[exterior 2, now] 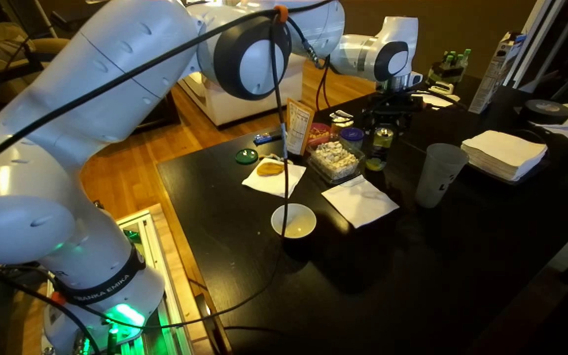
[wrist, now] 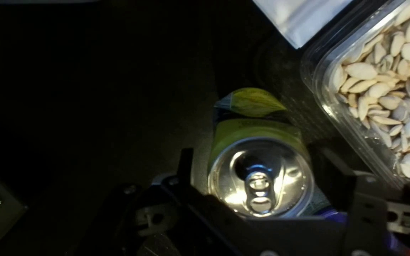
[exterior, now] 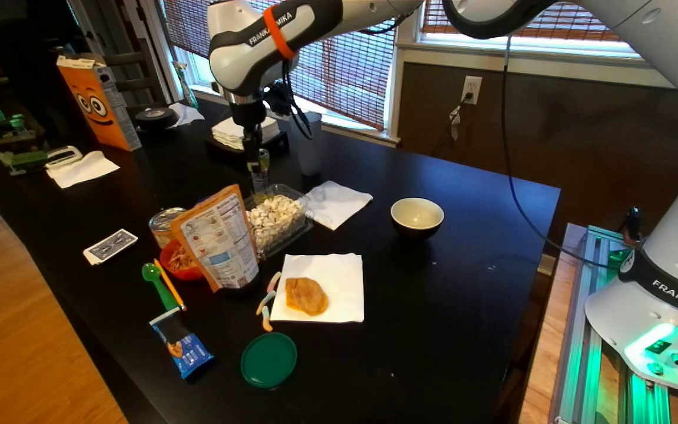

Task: Move the can to the left

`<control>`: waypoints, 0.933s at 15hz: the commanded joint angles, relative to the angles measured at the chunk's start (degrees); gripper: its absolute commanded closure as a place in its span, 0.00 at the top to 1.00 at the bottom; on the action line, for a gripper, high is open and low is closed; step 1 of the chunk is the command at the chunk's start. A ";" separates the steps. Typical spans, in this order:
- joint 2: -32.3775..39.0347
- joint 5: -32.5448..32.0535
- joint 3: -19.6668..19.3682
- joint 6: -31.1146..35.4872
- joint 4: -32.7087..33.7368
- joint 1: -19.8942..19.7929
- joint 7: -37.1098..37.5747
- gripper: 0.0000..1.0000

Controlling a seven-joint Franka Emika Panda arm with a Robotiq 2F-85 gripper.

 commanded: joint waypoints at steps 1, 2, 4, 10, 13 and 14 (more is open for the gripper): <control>0.08 0.47 0.79 -3.53 2.54 0.32 0.86 1.00; -0.34 0.73 1.00 -3.81 2.45 0.39 1.19 1.00; -1.82 1.42 1.42 -4.41 1.48 0.42 2.59 1.00; -10.08 1.68 -0.11 3.40 -8.41 -0.88 13.21 1.00; -15.26 2.40 -0.42 6.19 -16.35 -1.91 17.04 1.00; -16.60 2.49 -0.37 6.92 -18.72 -2.17 17.84 1.00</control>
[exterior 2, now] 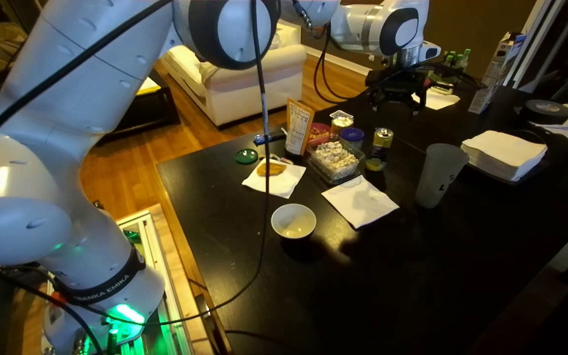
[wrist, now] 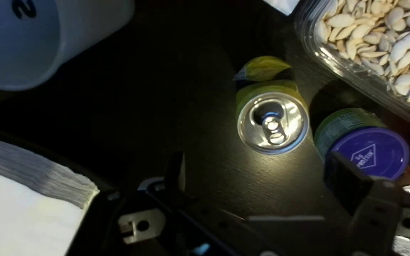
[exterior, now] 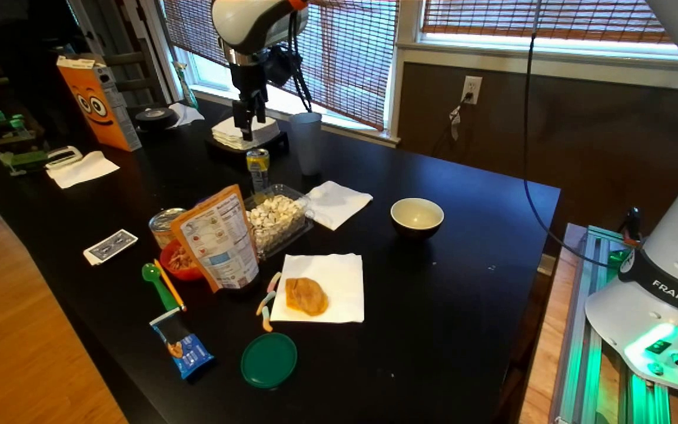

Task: Move the can to the left

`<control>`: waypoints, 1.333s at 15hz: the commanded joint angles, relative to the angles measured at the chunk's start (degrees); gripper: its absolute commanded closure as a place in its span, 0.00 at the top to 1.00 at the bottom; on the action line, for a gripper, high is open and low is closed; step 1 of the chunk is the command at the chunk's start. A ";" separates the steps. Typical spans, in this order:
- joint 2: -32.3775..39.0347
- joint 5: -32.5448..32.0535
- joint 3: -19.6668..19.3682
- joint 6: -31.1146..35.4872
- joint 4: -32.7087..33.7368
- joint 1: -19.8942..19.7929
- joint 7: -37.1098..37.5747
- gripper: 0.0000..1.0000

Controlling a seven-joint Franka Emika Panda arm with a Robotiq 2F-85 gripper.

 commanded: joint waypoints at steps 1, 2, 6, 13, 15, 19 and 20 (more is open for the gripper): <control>-8.22 1.78 -0.12 4.19 -13.62 -0.92 4.02 1.00; -9.49 2.18 0.03 5.29 -16.13 -1.06 4.95 1.00; -14.25 5.50 0.60 13.27 -26.62 -1.45 8.41 1.00; -26.17 2.19 -4.87 9.14 -46.11 2.87 24.24 1.00; -30.89 1.57 -5.15 3.22 -51.74 3.49 27.01 1.00; -41.06 2.71 -3.63 -6.35 -61.92 3.31 28.67 1.00; -44.31 3.29 -3.03 -4.92 -65.56 2.88 26.68 1.00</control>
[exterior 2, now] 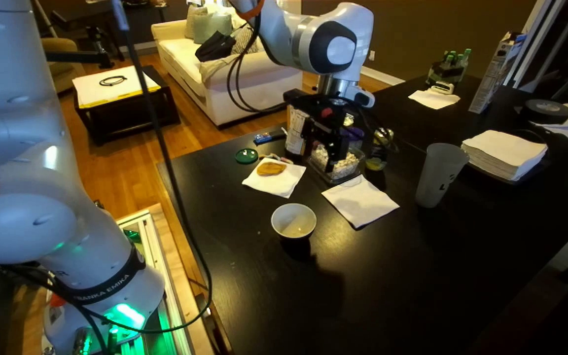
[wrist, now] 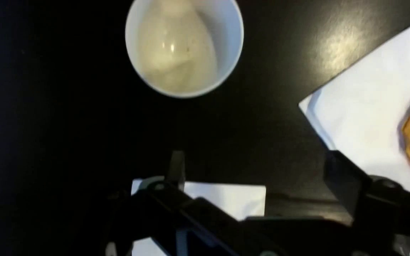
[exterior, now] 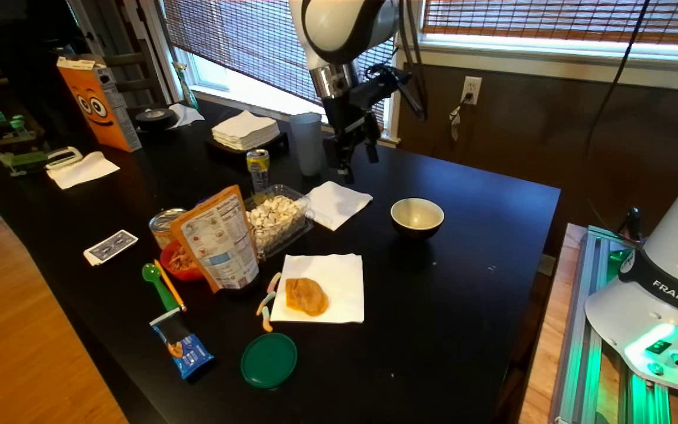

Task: Move the can to the left

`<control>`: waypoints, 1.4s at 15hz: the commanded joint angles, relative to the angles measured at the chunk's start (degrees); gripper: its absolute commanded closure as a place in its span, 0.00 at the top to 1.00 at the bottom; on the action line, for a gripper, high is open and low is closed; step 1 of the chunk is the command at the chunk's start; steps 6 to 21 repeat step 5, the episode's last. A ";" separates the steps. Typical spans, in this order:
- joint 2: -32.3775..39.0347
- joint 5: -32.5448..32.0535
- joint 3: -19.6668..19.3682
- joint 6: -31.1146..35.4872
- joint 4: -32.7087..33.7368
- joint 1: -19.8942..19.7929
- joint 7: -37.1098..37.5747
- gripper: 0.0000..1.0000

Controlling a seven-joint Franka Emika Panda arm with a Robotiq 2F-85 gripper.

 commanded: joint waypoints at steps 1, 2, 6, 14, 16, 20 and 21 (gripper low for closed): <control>-2.58 -0.04 0.60 -0.89 -2.59 -0.29 0.10 1.00; -5.21 -0.03 0.88 -0.91 -5.35 -0.31 0.09 1.00; -9.32 0.00 1.16 -0.88 -9.39 -0.38 0.09 1.00; -9.32 0.00 1.16 -0.88 -9.39 -0.38 0.09 1.00; -9.32 0.00 1.16 -0.88 -9.39 -0.38 0.09 1.00; -9.32 0.00 1.16 -0.88 -9.39 -0.38 0.09 1.00; -9.32 0.00 1.16 -0.88 -9.39 -0.38 0.09 1.00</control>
